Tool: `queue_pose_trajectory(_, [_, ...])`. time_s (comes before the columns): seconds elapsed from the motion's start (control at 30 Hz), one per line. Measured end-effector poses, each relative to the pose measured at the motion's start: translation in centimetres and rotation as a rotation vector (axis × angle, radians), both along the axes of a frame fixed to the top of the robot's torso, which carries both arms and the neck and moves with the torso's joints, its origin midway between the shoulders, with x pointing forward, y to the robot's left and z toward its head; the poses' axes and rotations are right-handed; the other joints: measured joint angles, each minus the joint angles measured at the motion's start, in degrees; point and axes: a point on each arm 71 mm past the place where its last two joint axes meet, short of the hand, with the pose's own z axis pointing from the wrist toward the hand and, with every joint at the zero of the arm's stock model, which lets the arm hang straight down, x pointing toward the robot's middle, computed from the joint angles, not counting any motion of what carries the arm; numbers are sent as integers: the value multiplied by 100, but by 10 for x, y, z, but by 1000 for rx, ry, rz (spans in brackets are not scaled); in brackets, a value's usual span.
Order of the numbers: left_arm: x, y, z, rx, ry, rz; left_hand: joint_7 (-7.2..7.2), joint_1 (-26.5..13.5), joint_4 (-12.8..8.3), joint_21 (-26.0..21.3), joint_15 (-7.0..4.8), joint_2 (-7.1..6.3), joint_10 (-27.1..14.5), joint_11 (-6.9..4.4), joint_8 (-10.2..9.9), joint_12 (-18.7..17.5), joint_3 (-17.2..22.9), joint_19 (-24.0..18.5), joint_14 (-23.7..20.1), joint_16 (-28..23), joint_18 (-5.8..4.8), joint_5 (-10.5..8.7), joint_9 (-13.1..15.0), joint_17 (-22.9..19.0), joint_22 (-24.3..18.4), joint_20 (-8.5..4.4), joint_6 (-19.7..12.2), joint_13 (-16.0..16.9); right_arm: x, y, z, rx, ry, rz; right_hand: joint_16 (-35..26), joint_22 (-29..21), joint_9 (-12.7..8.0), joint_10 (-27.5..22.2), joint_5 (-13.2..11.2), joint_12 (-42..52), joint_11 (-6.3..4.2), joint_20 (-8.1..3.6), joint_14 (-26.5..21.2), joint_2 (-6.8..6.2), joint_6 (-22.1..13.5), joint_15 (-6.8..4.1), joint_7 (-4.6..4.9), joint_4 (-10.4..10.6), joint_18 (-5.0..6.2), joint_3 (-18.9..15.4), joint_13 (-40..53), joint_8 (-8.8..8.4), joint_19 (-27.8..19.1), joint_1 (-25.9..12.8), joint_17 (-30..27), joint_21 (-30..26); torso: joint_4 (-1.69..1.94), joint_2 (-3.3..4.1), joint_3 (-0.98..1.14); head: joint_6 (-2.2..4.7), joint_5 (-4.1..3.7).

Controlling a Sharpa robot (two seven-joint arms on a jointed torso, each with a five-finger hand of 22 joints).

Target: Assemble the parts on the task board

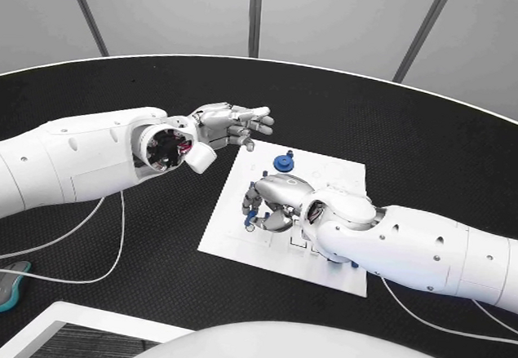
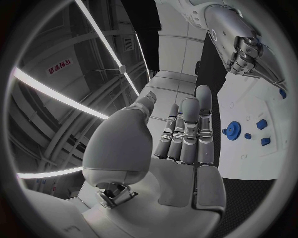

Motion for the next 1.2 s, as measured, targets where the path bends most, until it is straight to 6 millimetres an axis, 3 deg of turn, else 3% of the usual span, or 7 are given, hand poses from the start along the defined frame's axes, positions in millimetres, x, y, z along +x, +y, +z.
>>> queue_pose_trajectory(1.2, [0, 0, 0, 1, 1, 0, 21, 0, 23, 0, 0, 0, 0, 0, 0, 27, -23, 0, 0, 0, 0, 0, 0, 1, -5, 0, -21, 4, 2, 0, -18, -44, 39, -10, 0, 1, 2, 1, 22, -39, -1, 0, 0, 16, -31, 0, 11, -16, 1, 15, 6, -17, 0, 34, 1, 0, 3, 0, -2, -36, 54])
